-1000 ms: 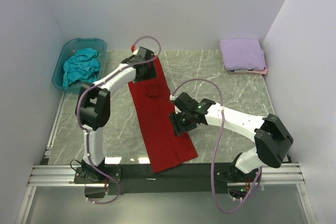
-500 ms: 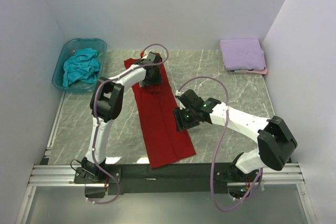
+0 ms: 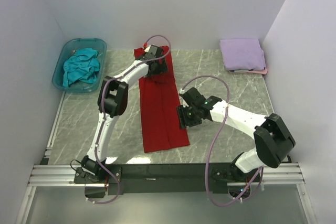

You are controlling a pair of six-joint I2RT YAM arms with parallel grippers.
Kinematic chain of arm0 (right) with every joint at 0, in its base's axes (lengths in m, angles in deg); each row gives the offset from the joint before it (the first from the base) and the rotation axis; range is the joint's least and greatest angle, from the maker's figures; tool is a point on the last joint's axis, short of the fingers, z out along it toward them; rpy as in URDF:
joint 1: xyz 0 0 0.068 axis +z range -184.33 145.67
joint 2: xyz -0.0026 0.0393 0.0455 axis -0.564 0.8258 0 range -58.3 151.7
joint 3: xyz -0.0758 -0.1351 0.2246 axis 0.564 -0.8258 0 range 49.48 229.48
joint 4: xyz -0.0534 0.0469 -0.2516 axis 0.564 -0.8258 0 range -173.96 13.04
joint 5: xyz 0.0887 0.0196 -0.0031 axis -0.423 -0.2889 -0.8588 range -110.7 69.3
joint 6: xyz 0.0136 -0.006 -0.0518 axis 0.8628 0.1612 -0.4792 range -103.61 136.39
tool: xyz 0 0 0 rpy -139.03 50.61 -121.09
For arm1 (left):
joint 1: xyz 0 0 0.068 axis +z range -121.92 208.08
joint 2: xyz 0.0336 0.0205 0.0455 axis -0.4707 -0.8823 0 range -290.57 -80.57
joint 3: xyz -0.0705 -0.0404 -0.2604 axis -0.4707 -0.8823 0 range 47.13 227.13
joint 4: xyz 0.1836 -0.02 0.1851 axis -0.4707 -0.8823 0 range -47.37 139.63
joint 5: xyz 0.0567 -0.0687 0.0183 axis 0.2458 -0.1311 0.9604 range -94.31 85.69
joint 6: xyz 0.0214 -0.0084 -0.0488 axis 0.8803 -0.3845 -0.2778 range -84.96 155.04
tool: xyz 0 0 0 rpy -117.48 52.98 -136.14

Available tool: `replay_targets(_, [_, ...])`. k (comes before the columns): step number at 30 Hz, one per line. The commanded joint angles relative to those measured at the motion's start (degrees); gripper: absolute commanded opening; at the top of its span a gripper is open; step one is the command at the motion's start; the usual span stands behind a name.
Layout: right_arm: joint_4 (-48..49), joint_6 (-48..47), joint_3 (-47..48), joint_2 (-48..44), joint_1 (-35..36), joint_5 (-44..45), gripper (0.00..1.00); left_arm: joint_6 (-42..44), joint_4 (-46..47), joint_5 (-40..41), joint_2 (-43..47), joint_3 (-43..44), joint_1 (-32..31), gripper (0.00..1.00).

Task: Fold and stack the t-shirts
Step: Fold the tshirt

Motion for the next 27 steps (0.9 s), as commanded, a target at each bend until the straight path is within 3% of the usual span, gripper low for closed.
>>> replay_targets(1, [-1.17,2.29,-0.27,-0.88,-0.21,0.41,0.58,0.78,1.64,-0.67,4.12,-2.78,1.77,0.97])
replay_targets(11, [-2.84,6.52,-5.20,-1.59,-0.13,-2.22,0.49,-6.06,-6.15,2.58,35.21,-22.90,0.89,0.96])
replay_targets(15, [-2.14,7.13,-5.81,-1.59,0.23,-3.37,0.49,-8.53,-8.72,1.71,47.63,-39.83,-0.52,0.94])
replay_targets(20, [-1.44,7.75,-6.87,-0.10,0.49,-5.12,0.47,-14.06,-11.27,-5.40,61.76,-60.66,-2.89,0.93])
replay_targets(27, [-1.26,8.10,-6.87,2.45,1.46,-5.56,0.42,-22.68,-11.44,-13.15,72.78,-76.09,-10.09,0.90])
